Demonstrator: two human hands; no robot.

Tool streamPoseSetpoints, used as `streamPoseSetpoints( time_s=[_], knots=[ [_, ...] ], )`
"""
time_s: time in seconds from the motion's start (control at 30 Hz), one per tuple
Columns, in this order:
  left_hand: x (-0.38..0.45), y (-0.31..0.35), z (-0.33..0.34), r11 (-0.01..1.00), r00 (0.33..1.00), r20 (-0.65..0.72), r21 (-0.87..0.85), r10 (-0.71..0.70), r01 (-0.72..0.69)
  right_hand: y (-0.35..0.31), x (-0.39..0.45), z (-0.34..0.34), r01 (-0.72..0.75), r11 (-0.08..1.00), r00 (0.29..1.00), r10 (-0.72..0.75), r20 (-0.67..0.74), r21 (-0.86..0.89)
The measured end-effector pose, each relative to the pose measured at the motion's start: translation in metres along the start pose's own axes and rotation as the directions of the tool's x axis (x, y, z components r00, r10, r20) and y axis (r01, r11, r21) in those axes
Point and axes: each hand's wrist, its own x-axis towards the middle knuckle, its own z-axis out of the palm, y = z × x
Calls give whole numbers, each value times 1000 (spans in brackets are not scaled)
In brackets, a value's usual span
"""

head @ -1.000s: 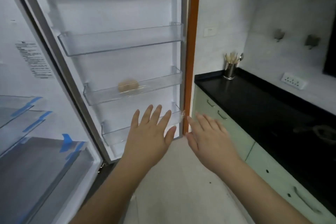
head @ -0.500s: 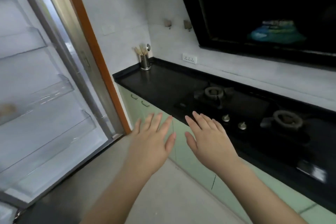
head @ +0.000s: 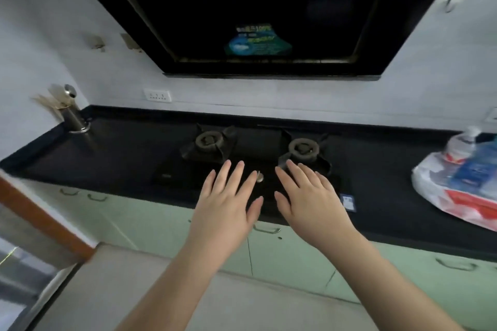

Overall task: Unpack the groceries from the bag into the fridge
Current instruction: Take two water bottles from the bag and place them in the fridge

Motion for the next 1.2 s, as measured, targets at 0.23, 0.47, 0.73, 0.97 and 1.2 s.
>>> streamPoseSetpoints(
  time_s=[0.23,0.47,0.73,0.97,1.2],
  knots=[
    [65,36,15,970,971,-47,-52,234,-236,53,-11,-3,-258,965,966,257,-27,-51],
    [109,106,29,873,880,-62,-113,471,-475,118,-57,-13,-526,845,850,520,-82,-100],
    [133,220,42,778,792,-54,-152,609,-609,202,-116,-31,-672,735,739,655,-155,-96],
    [155,326,33,752,760,-80,-110,645,-650,290,-168,-46,-718,692,695,705,-142,-73],
    [170,398,53,767,774,-25,-115,632,-631,368,-183,-46,-701,712,712,694,-106,-45]
  ],
)
